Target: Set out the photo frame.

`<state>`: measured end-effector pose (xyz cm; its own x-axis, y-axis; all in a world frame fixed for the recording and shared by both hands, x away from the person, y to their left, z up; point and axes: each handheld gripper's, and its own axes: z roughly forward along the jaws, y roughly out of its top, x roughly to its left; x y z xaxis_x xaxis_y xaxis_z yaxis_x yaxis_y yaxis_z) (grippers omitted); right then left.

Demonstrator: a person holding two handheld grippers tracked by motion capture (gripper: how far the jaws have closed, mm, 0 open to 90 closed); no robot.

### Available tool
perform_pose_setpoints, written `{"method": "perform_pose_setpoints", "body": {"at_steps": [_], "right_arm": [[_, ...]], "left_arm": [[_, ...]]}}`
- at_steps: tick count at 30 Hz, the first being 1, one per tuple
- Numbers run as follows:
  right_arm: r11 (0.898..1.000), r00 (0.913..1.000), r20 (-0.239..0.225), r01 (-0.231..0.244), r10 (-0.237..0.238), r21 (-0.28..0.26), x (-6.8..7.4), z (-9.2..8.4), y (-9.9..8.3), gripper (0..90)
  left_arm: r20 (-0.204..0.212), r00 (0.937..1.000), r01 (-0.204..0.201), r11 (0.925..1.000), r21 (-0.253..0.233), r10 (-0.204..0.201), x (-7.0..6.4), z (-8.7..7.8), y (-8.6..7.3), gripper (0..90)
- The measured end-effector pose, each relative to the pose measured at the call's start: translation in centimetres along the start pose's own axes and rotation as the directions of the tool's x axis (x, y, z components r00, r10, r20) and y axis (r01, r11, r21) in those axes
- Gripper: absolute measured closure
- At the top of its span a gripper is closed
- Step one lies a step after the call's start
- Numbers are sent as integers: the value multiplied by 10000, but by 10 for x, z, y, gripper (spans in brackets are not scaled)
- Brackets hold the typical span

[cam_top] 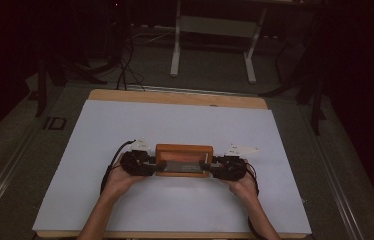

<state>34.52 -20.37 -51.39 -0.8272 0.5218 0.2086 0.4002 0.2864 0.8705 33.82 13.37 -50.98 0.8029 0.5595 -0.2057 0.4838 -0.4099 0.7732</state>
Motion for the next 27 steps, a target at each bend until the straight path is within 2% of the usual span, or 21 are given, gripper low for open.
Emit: {"method": "perform_pose_setpoints", "body": {"at_steps": [9, 27], "right_arm": [[9995, 9997, -46, -258, 259, 168, -2, 3, -2, 569], [9975, 9981, -71, -617, 619, 348, -4, 9, -5, 569]], "left_arm": [[182, 9989, 424, 9990, 173, -427, 4, 3, -2, 602], [212, 9959, 874, 9956, 351, -881, 8, 6, -5, 594]]}}
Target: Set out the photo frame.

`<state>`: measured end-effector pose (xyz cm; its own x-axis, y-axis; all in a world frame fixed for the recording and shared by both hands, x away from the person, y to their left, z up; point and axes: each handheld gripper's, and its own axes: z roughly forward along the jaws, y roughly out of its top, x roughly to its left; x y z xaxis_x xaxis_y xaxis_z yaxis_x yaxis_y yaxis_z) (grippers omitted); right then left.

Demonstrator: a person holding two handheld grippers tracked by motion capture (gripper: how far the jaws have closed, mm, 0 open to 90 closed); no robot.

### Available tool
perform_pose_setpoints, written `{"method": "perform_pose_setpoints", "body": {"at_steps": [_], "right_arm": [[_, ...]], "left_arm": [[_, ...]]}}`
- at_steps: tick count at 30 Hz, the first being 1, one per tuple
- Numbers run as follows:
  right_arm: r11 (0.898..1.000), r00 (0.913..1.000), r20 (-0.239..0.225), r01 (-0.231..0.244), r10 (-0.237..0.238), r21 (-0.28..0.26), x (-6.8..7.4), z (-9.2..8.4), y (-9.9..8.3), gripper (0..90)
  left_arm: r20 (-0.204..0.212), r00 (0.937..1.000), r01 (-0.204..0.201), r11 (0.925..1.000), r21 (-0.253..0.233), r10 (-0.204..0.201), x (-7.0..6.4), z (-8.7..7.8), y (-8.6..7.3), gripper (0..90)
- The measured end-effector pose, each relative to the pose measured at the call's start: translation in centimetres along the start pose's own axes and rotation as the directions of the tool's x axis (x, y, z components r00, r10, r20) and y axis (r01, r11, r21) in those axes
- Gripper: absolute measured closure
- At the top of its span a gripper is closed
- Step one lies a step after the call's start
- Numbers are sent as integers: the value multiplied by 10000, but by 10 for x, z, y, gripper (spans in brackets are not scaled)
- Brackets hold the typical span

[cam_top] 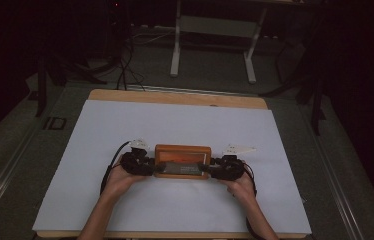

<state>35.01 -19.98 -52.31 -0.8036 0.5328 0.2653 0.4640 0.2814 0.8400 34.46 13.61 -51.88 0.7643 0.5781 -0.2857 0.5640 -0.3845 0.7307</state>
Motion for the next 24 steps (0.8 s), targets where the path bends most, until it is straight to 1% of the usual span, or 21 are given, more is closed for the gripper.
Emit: {"method": "perform_pose_setpoints", "body": {"at_steps": [3, 7, 16, 20, 24], "right_arm": [[10000, 10000, -40, -47, 47, -6, -1, 0, 0, 569], [9999, 9998, -113, -153, 153, -41, -4, 1, -1, 569], [9997, 9994, -258, -220, 217, -103, -8, 3, -1, 570], [9997, 9993, -295, -222, 218, -140, -9, 3, -2, 570], [9997, 9994, -311, -171, 165, -183, -9, 2, -3, 573]], "left_arm": [[-8, 10000, 13, 10000, -7, -13, 0, 0, 0, 594], [78, 9998, 199, 9997, -120, -198, 2, 1, -1, 594], [107, 9992, 386, 9991, -161, -385, 3, 1, -1, 596], [128, 9992, 381, 9992, -153, -379, 3, 1, -1, 597], [97, 9996, 249, 9996, -152, -248, 3, 2, -1, 594]]}}
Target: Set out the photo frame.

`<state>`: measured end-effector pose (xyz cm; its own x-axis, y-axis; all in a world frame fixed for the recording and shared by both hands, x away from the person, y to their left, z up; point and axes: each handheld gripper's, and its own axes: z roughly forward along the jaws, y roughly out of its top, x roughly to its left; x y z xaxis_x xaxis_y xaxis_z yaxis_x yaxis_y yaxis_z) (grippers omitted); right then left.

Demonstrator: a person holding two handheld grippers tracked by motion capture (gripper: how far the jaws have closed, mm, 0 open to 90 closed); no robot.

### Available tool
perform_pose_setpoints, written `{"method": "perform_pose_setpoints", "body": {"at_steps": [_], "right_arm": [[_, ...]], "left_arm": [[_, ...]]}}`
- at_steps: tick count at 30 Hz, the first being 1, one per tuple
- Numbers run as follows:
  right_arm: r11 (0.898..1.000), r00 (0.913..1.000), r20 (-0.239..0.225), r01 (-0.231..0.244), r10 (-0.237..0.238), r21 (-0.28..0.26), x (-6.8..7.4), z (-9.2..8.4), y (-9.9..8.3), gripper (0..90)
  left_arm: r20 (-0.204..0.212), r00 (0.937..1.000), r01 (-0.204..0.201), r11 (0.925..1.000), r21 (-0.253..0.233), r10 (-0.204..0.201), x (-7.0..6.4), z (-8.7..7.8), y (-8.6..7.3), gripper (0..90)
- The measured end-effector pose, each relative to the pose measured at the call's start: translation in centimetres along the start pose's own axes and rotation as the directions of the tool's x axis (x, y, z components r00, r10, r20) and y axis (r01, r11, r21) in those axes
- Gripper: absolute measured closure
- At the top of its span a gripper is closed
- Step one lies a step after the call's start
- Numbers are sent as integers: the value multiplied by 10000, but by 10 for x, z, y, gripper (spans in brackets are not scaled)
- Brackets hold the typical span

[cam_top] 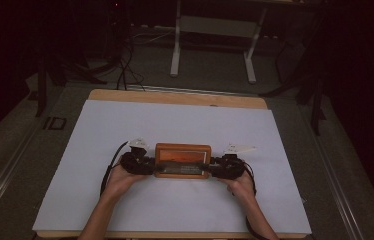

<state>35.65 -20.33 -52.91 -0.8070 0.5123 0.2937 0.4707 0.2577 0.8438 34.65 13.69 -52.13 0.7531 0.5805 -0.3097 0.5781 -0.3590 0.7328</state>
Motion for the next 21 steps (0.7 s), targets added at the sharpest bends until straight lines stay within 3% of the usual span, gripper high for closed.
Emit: {"method": "perform_pose_setpoints", "body": {"at_steps": [4, 8, 14, 21], "right_arm": [[9999, 9999, 27, 113, -113, -56, 0, 0, -1, 565], [9998, 9998, -52, 205, -206, -54, 2, 1, -1, 497], [9996, 9995, 120, 294, -293, -59, 3, -1, 1, 453], [9970, 9933, 863, 751, -763, 168, 7, -10, 8, 435]], "left_arm": [[43, 10000, -3, 10000, 24, 3, 1, 1, 0, 588], [77, 9999, 76, 9995, 310, -79, 2, 4, -1, 522], [-19, 9999, 161, 9998, 139, -160, 2, 0, 0, 477], [-249, 9996, 107, 9998, -195, -112, 1, -10, 0, 449]]}}
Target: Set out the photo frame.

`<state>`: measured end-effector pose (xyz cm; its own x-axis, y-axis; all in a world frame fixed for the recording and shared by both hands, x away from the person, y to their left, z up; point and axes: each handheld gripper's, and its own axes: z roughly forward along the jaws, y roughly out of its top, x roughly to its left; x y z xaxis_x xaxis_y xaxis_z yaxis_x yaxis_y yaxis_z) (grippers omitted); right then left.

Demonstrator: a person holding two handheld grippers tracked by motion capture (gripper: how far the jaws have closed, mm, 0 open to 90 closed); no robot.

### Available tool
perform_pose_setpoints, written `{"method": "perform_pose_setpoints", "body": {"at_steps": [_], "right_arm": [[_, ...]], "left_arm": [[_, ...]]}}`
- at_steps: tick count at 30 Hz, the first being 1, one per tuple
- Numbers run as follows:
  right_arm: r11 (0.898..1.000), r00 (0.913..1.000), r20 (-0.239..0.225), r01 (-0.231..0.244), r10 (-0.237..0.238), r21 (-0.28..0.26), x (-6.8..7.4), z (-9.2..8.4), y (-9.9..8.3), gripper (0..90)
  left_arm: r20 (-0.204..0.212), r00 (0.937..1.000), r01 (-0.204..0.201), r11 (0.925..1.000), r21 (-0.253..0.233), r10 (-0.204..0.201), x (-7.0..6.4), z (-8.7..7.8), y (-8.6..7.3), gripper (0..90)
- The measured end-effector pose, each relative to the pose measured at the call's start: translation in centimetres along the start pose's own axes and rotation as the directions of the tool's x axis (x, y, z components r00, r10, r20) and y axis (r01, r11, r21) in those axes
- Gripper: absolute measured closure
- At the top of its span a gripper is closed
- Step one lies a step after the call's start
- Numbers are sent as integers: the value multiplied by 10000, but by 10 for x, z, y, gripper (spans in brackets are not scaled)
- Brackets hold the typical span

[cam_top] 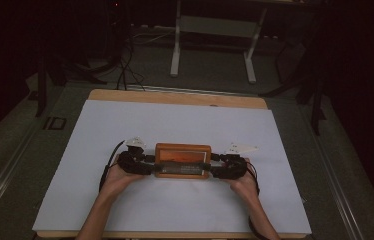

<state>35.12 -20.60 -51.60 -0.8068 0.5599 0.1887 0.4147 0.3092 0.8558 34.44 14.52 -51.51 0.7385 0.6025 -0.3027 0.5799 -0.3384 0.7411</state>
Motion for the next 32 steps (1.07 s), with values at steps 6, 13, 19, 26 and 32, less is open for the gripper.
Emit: {"method": "perform_pose_setpoints", "body": {"at_steps": [6, 13, 19, 26, 32], "right_arm": [[9995, 9989, 346, 310, -312, 63, 1, -7, 5, 427], [9996, 9980, 562, 282, -280, -44, -3, -21, 7, 404], [9996, 9974, 673, 275, -269, -82, -7, -33, 5, 390], [10000, 9948, 1019, 67, -67, 6, -17, -44, -2, 369], [9978, 9820, 1890, -170, 45, 644, -29, -47, -11, 333]], "left_arm": [[-389, 9991, -191, 9997, -151, 185, -3, -8, 1, 445], [-590, 9979, -276, 9987, -418, 251, -5, -17, 1, 431], [-695, 9972, -350, 9957, -860, 291, -6, -29, -1, 428], [-963, 9949, -431, 9903, -1320, 305, -3, -37, -9, 424], [-1683, 9843, -707, 9923, -1016, 529, 3, -41, -17, 414]]}}
